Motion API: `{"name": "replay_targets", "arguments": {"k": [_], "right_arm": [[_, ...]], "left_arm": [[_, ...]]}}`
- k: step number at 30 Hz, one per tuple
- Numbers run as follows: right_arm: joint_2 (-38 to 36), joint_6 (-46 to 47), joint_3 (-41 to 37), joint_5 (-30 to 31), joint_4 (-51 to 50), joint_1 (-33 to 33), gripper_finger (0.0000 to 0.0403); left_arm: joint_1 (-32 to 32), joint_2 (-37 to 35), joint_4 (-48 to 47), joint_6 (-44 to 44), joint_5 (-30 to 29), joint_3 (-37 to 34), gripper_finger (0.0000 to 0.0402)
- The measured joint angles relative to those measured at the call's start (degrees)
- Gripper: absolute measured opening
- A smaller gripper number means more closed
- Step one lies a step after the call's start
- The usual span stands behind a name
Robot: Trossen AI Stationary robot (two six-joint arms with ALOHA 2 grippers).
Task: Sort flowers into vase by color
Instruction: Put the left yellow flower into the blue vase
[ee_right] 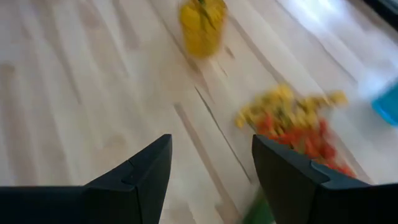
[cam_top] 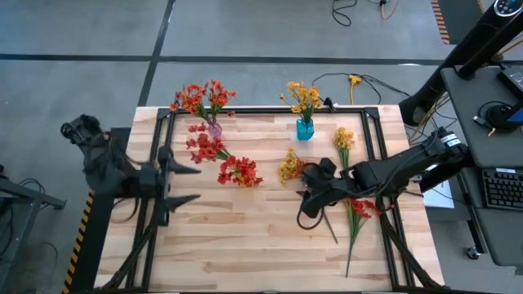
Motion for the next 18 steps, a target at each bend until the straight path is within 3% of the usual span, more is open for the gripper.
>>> {"name": "replay_targets", "arguments": {"k": [6, 13, 18], "right_arm": [[0.3, 5.6, 0.0, 0.0, -6.7, 0.0, 0.0215], [0.5, 6.1, -0.5, 0.0, -6.2, 0.0, 0.0215], [0.5, 9.4, -2.7, 0.0, -6.1, -0.2, 0.0215]], "left_arm": [[-9.8, 2.7, 0.6, -0.4, -15.0, 0.1, 0.0270], [-16.2, 7.6, 1.1, -4.2, -7.9, 0.1, 0.0270], [-17.3, 14.3, 2.1, -8.2, -13.5, 0.0, 0.0270]]}}
